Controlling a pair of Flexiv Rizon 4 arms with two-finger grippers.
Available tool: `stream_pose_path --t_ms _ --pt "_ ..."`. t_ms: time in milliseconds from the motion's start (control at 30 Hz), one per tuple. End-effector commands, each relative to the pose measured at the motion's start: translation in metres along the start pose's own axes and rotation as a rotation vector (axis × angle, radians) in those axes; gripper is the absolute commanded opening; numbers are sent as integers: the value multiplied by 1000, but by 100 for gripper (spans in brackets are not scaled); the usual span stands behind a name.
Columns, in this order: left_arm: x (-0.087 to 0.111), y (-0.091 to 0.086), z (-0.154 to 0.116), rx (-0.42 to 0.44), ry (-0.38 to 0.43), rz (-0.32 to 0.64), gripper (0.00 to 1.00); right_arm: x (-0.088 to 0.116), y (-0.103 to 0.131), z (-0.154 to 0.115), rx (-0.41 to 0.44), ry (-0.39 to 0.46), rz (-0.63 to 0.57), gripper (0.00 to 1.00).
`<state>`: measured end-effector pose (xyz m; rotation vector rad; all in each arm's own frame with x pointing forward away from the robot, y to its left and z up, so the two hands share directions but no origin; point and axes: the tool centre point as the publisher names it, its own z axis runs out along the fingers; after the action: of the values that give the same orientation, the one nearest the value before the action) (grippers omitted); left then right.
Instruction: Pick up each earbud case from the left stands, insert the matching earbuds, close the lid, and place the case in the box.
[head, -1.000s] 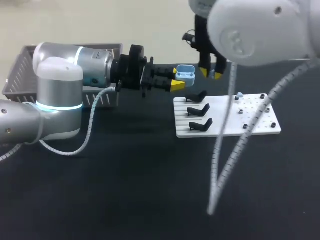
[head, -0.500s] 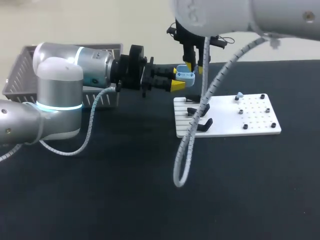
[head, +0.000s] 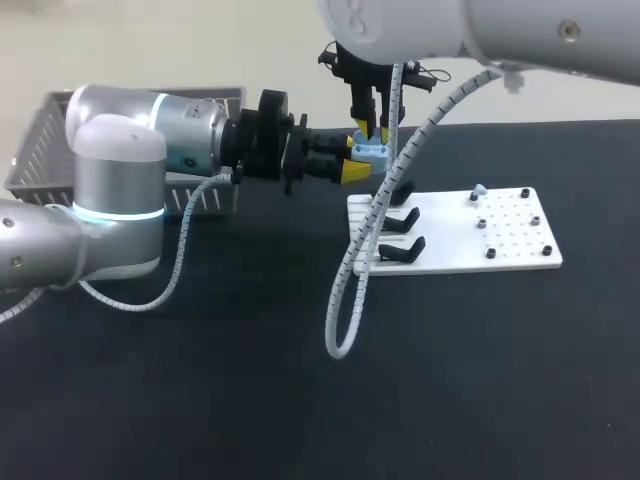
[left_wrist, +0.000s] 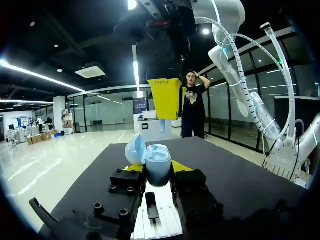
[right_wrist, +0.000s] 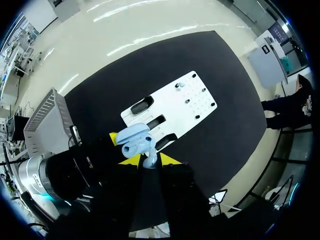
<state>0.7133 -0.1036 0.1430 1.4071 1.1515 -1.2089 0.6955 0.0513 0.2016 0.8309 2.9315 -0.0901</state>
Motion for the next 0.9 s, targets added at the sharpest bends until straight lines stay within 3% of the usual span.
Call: stream_pose_path --t_ms 33,900 --pt "1 0 0 -2 -3 3 0 2 -5 3 -40 -14 -5 0" --pt "1 0 0 -2 -3 3 0 -6 4 18 -45 35 4 0"
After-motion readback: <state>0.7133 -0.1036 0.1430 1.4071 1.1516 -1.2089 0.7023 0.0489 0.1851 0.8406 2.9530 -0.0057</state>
